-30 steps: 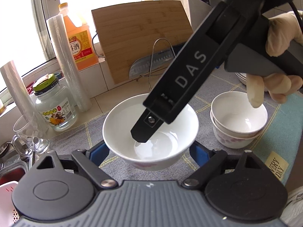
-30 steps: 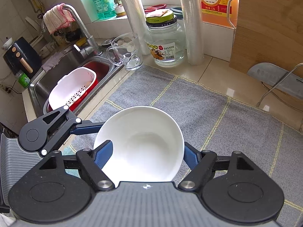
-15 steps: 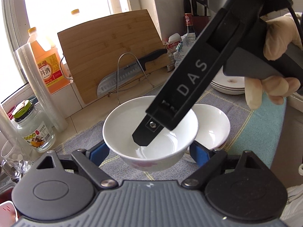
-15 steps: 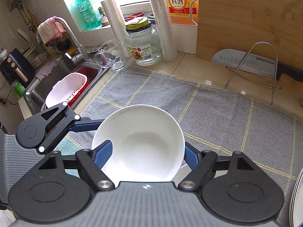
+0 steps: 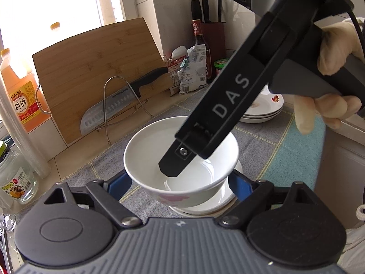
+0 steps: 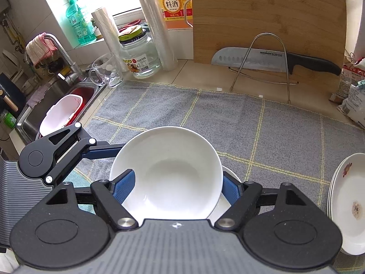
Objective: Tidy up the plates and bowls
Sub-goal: 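Carry the held white bowl over the nested bowls with the right tool, then lower the bowl into the nested bowls and open the right tool, then grip the three-bowl stack from opposite sides with the left tool while the right tool grips it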
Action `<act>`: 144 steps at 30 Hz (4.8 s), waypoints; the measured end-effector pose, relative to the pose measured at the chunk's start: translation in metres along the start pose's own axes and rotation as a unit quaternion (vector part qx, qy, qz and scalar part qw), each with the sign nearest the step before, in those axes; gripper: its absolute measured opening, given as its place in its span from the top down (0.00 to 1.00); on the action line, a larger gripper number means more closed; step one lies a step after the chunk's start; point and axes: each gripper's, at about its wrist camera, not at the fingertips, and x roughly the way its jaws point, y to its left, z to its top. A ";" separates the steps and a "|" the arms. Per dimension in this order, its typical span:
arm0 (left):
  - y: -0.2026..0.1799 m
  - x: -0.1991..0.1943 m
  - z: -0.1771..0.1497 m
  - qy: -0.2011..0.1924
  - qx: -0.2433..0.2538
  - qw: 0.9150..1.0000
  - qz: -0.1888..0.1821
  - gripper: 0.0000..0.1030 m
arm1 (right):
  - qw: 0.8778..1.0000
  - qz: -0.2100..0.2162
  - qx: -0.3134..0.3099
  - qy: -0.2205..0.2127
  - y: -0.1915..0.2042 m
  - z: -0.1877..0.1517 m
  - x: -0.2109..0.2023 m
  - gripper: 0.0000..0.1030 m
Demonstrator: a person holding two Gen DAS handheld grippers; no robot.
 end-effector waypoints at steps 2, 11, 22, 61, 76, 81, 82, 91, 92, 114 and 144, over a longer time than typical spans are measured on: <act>-0.002 0.004 0.001 0.001 0.000 1.000 -0.006 0.12 | 1.000 -0.005 0.005 0.001 -0.005 -0.003 -0.001 0.18; -0.005 0.022 -0.001 0.015 -0.002 1.000 -0.020 0.12 | 1.000 -0.017 0.015 0.011 -0.018 -0.010 0.001 0.18; -0.006 0.034 -0.002 0.030 -0.007 0.999 -0.024 0.12 | 0.999 -0.019 0.013 0.027 -0.022 -0.014 0.013 0.18; 0.008 0.028 -0.010 0.032 -0.019 0.998 -0.045 0.03 | 0.999 -0.034 -0.005 -0.002 -0.023 -0.026 0.011 0.00; 0.024 0.042 -0.046 0.108 -0.035 0.992 -0.050 0.03 | 0.997 -0.026 -0.072 -0.026 -0.026 -0.070 -0.011 0.00; 0.018 0.056 -0.048 0.131 -0.038 0.990 -0.043 0.03 | 0.993 -0.044 -0.109 0.014 -0.032 -0.089 0.013 0.00; 0.016 0.059 -0.049 0.136 -0.040 0.989 -0.039 0.03 | 0.992 -0.045 -0.115 0.021 -0.035 -0.093 0.019 0.00; -0.006 0.081 -0.044 0.170 -0.078 0.982 -0.012 0.03 | 0.979 -0.013 -0.196 0.047 -0.058 -0.105 0.057 0.00; -0.008 0.083 -0.043 0.171 -0.079 0.982 -0.008 0.03 | 0.977 -0.007 -0.209 0.042 -0.059 -0.107 0.059 0.00; -0.002 0.091 -0.053 0.116 -0.036 0.990 -0.065 0.00 | 0.957 0.056 -0.285 -0.011 -0.072 -0.111 0.059 0.00; 0.033 0.096 -0.033 0.072 0.080 0.976 -0.191 0.22 | 0.930 0.084 -0.359 0.015 -0.056 -0.074 0.049 0.14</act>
